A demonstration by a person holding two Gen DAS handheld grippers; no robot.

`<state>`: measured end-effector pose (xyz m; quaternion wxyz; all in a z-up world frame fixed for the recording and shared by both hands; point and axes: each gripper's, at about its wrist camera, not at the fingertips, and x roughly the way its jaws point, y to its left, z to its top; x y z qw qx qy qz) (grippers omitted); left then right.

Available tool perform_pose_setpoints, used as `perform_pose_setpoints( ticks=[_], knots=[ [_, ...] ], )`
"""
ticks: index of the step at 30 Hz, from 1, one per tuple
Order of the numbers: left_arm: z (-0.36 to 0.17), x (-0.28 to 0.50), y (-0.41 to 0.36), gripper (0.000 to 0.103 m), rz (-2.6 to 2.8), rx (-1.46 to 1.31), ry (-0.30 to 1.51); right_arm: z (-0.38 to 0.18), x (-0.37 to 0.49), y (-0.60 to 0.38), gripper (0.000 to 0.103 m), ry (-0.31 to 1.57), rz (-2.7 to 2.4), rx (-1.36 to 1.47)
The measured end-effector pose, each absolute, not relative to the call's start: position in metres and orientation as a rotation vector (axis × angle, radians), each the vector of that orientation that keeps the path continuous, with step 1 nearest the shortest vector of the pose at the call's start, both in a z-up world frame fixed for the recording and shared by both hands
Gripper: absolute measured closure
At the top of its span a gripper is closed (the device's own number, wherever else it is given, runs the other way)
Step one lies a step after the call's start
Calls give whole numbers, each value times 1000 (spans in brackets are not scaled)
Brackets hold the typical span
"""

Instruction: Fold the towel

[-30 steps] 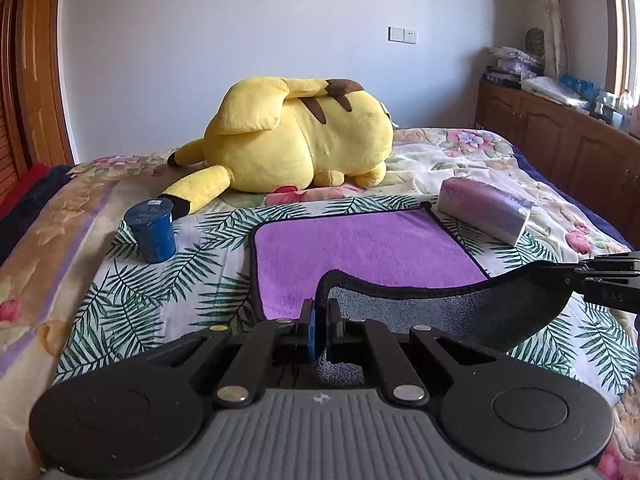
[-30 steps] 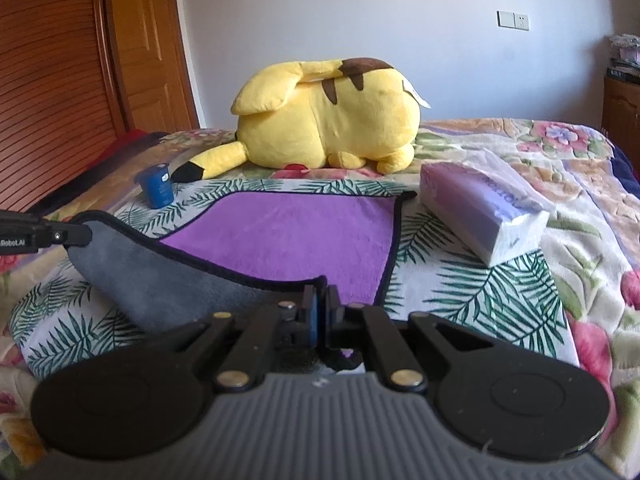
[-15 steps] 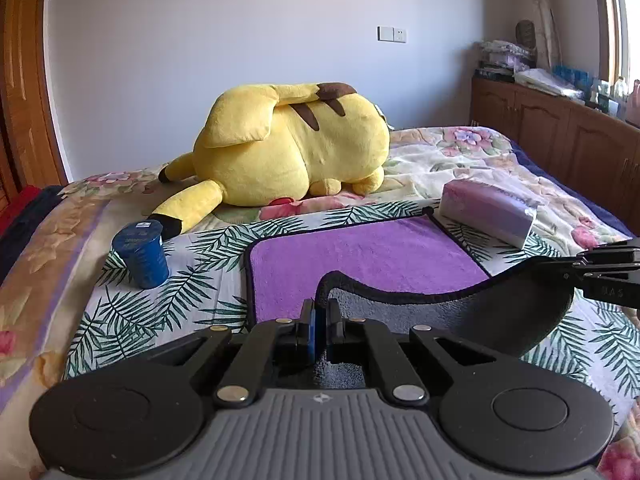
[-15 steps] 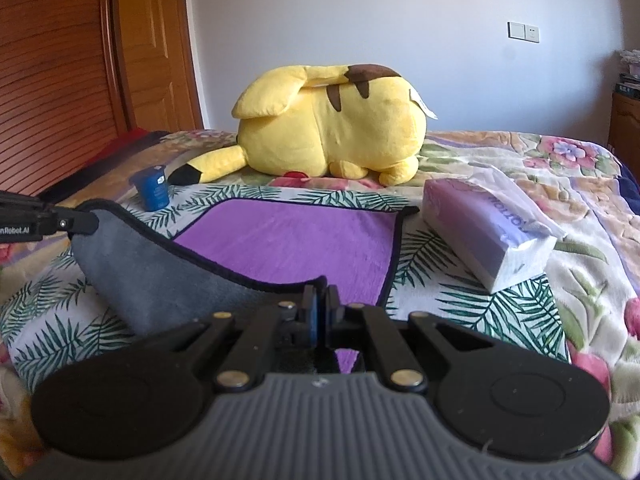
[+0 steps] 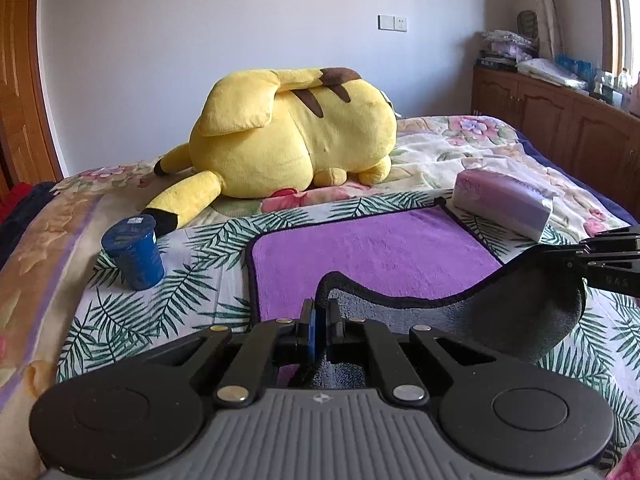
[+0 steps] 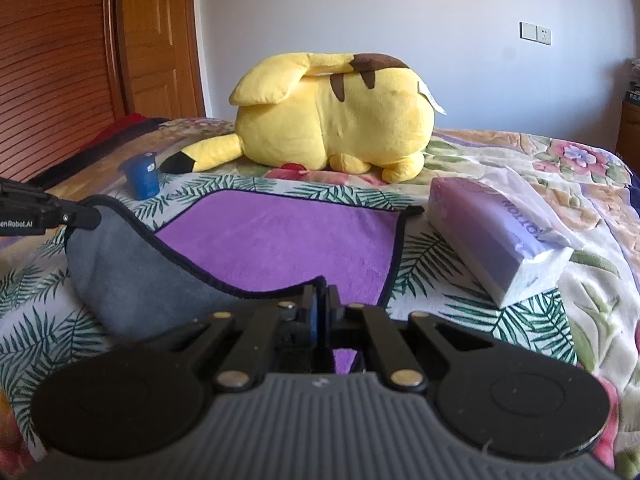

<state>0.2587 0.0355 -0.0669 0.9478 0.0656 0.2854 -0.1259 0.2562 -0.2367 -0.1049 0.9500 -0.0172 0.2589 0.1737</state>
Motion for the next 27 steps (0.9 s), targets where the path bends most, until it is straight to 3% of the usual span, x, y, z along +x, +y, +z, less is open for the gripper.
perform_pose_setpoints(
  ticks=[27],
  knots=[
    [-32,301,34,98,-251,185,489,-69,294,-237,99,415,353,-74]
  ],
)
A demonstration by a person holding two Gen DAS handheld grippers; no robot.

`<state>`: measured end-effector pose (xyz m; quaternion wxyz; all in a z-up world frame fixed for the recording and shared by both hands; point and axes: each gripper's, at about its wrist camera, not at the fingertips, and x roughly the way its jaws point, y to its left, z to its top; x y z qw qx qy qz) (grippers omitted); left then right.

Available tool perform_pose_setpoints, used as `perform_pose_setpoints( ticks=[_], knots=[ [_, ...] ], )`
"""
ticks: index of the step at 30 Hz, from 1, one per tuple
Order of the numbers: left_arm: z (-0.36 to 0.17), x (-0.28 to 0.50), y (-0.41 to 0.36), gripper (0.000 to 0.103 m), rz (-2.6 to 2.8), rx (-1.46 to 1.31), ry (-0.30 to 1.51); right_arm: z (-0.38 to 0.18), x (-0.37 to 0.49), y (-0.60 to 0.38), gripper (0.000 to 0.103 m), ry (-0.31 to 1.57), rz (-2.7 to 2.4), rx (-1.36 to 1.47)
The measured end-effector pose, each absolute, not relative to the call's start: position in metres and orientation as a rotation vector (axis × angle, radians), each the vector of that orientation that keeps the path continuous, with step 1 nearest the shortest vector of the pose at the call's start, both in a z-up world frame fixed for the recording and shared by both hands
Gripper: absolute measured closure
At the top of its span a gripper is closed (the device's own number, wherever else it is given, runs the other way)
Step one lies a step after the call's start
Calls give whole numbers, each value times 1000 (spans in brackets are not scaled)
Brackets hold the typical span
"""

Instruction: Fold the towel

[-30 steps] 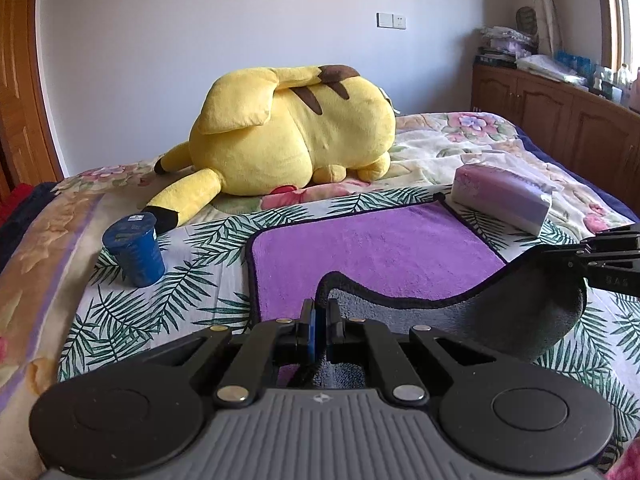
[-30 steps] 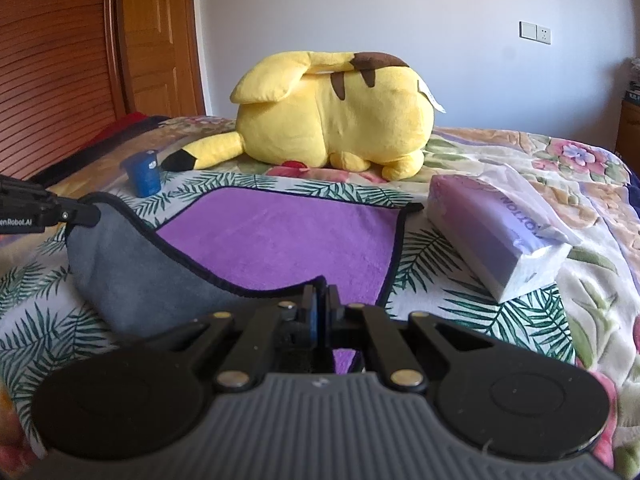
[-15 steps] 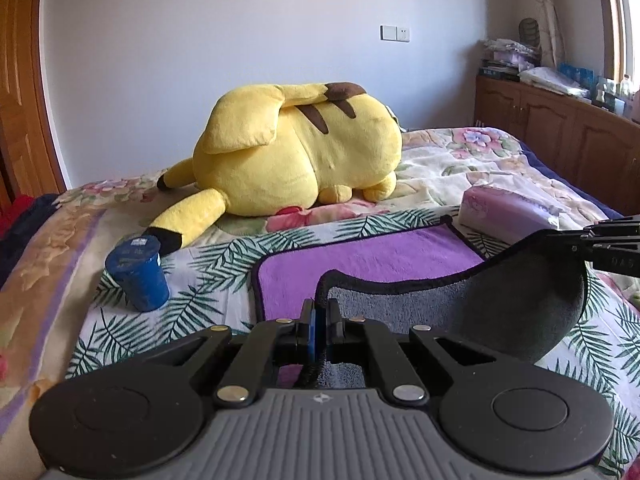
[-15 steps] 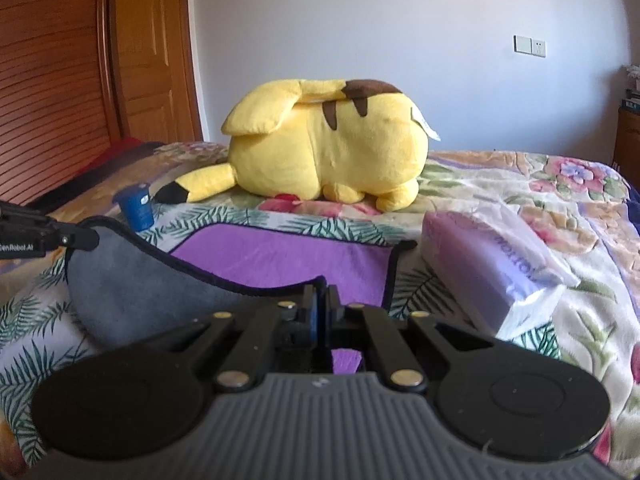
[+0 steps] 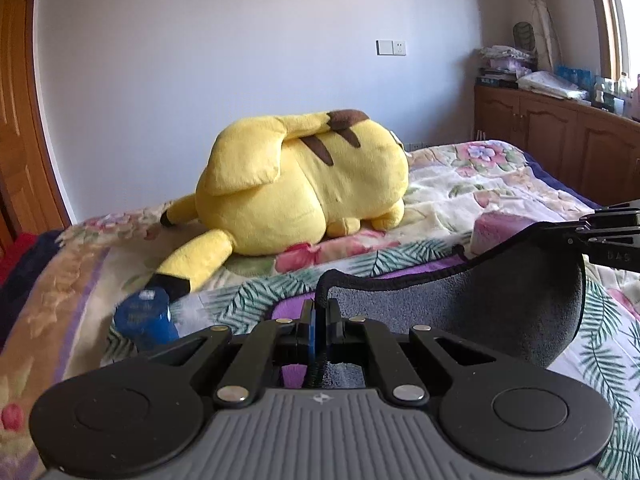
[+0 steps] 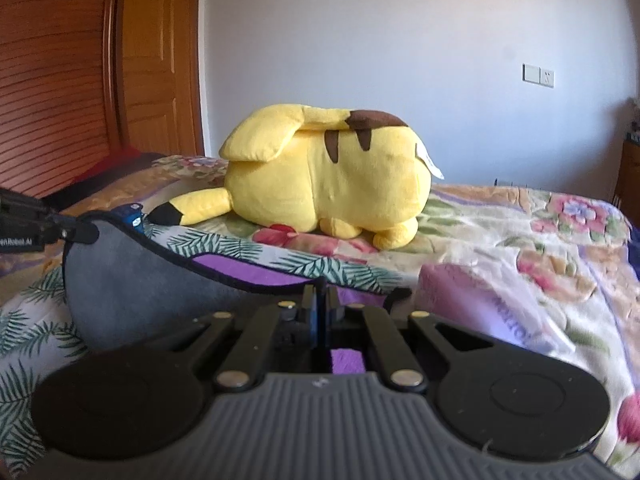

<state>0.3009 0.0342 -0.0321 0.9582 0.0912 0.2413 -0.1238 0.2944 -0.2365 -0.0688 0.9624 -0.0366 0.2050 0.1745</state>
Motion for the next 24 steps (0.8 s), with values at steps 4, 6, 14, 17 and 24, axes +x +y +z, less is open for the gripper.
perform_pose_setpoints(
  ticks=[4,6,14,17,24],
  knots=[
    [-28,314,28,98,-253,239,472,-64,309,-238,99,400,344,-99],
    [-26,321,26,98,-257,251,466,-62,317,-239,99,396,342,-102],
    [-22,344,16,98,-269,317,450,-62,338,-236,99,358,328,-156],
    [-24,352,16,98,-263,323,449,-64,346,-236,99,358,313,-177],
    [-39,377,25,98,-220,282,477,-77,366,-234,99,360,295,-185]
  ],
)
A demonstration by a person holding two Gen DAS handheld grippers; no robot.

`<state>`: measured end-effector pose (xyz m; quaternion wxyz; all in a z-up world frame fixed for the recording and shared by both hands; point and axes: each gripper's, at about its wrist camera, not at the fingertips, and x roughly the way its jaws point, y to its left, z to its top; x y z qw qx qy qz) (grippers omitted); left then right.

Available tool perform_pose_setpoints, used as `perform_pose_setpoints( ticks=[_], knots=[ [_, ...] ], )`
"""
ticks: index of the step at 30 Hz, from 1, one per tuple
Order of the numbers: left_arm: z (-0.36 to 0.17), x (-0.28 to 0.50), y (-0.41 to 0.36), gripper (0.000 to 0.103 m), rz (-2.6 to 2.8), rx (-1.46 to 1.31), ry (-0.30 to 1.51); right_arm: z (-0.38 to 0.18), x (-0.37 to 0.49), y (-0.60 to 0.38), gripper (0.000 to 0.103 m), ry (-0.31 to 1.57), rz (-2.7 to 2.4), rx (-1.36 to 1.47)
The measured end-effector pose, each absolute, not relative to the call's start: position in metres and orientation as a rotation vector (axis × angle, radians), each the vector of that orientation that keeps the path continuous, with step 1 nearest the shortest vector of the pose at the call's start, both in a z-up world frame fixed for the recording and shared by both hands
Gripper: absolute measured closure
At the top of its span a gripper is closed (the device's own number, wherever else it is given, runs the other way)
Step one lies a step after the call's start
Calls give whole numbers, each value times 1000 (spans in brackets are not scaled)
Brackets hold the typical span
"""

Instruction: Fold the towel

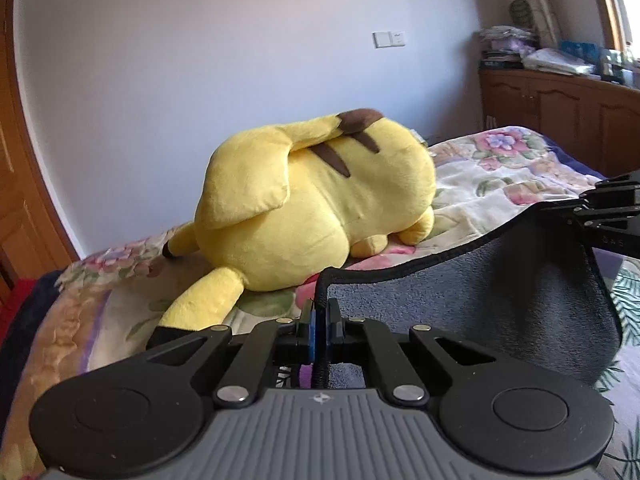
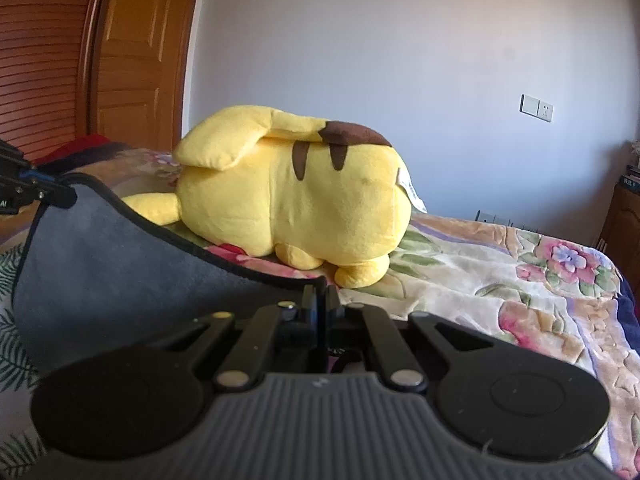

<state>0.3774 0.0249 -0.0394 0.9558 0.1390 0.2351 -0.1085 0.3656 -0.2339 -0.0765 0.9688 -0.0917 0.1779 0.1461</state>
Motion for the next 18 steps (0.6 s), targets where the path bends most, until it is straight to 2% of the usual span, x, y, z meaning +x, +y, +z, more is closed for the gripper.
perform_pose_setpoints(
  ticks=[16,18],
  knots=[
    [-104,434,30,98,-174,231,585,-125,407,-221,99,432,277,-200],
    [-108,438,32,93,-161,230,601,-130,410,-222,99,449,277,-195]
  ],
)
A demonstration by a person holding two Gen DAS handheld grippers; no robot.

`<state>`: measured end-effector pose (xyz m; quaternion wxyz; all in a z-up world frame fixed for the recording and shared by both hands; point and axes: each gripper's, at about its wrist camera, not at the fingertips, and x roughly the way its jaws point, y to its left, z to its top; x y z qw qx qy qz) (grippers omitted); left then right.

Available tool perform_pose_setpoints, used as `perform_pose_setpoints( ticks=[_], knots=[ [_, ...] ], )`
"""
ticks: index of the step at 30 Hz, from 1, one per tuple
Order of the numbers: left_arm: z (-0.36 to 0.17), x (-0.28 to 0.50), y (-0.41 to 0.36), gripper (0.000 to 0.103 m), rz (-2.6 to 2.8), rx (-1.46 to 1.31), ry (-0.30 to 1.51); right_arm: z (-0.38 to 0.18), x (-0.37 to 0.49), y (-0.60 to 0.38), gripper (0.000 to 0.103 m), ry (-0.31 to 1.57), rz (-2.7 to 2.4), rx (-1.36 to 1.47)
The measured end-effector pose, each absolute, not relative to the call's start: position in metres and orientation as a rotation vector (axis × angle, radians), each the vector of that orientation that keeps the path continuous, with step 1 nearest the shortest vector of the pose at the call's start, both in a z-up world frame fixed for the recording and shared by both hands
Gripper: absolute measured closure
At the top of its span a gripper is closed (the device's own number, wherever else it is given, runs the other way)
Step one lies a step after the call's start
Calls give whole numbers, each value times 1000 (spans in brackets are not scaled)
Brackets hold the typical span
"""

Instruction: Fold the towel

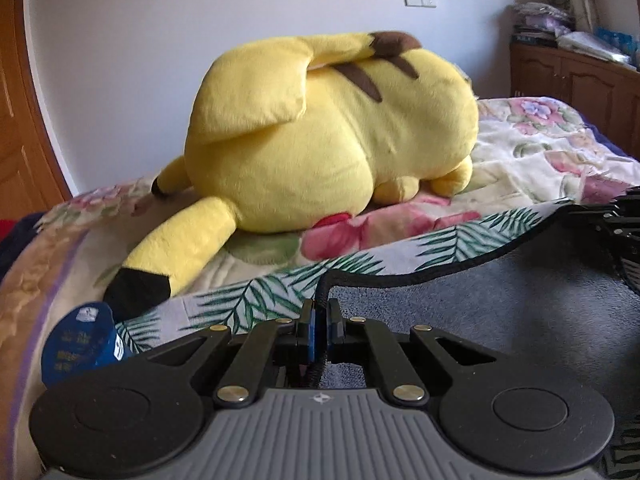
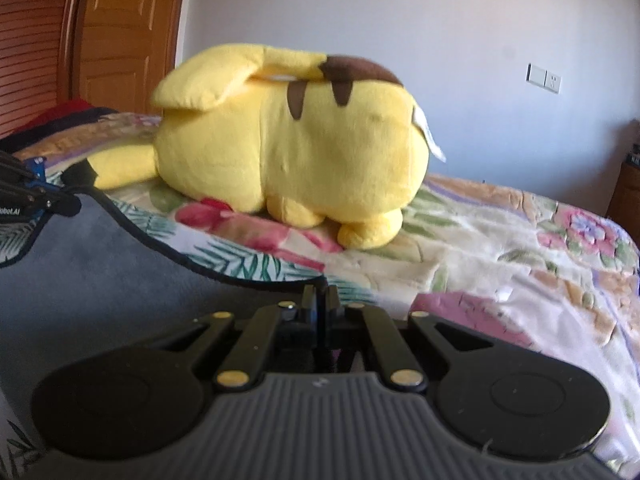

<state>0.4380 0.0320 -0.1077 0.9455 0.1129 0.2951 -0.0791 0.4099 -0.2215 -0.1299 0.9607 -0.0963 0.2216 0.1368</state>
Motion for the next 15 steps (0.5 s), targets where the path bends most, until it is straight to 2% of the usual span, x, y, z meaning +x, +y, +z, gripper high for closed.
perform_pose_setpoints(
  ticks=[2,3,4,5,6,7,12,15],
  knots=[
    [-111,440,32,92,-149,237,610,-133,411,-222,98,460,274,-193],
    [-112,440,32,82,-143,242,613,-134,412,-221,89,463,268,-194],
    [-112,439,32,75,-146,246,611,-133,413,-220,67,468,264,-194],
    [-112,437,32,54,-147,246,602,-133,413,-221,51,468,263,-190],
    [-112,435,32,42,-147,246,595,-131,412,-222,26,460,263,-181],
    [-112,433,33,38,-147,242,586,-130,410,-223,22,445,262,-172],
    [-106,420,32,10,-150,207,577,-121,403,-224,21,448,269,-153],
    [-99,407,29,7,-158,186,570,-116,394,-226,19,463,271,-137]
  ],
)
